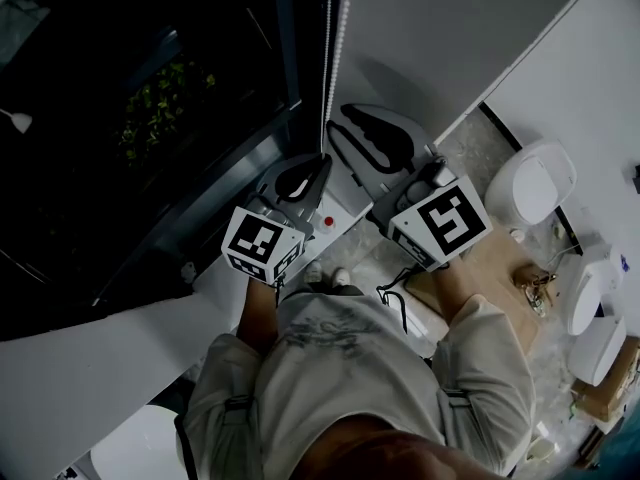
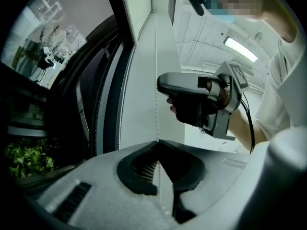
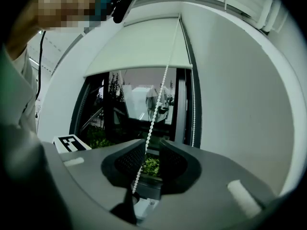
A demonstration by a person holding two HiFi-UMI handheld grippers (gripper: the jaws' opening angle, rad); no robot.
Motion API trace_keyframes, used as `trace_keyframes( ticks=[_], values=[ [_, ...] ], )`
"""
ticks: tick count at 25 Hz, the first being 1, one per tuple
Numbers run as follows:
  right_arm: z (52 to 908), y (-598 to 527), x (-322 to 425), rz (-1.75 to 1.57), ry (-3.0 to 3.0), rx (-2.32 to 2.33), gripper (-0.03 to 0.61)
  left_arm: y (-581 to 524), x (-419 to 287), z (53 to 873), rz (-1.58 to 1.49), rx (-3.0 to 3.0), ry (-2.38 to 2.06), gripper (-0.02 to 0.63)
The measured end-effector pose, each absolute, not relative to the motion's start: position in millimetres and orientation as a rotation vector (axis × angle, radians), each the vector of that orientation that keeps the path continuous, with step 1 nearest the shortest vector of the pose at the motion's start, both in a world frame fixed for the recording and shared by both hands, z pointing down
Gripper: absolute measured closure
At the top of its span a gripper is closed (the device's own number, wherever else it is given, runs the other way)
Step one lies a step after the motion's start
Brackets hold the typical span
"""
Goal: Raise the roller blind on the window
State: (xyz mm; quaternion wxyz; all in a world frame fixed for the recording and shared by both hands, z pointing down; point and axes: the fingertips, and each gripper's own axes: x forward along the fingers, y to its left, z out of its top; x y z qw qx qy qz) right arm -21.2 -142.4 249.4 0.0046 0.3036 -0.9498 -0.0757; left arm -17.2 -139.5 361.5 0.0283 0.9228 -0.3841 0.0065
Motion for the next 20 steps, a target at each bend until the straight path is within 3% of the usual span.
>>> trace_keyframes(
  ticks=[7, 13, 20],
  values=[
    [225, -148, -24, -0.247, -3.036, 0.928, 0.477, -143, -11, 363, 0.026, 2.853, -1.174, 0.6],
    [222, -151, -24, -0.195, -3.087, 0.889, 0.565, -143, -7, 363, 0.014, 2.858, -1.161, 0.6],
    [234, -152, -22, -0.254, -3.07, 0.923, 0.568, -146, -4, 373, 0.028, 2.843, -1.154, 0.6]
  ],
)
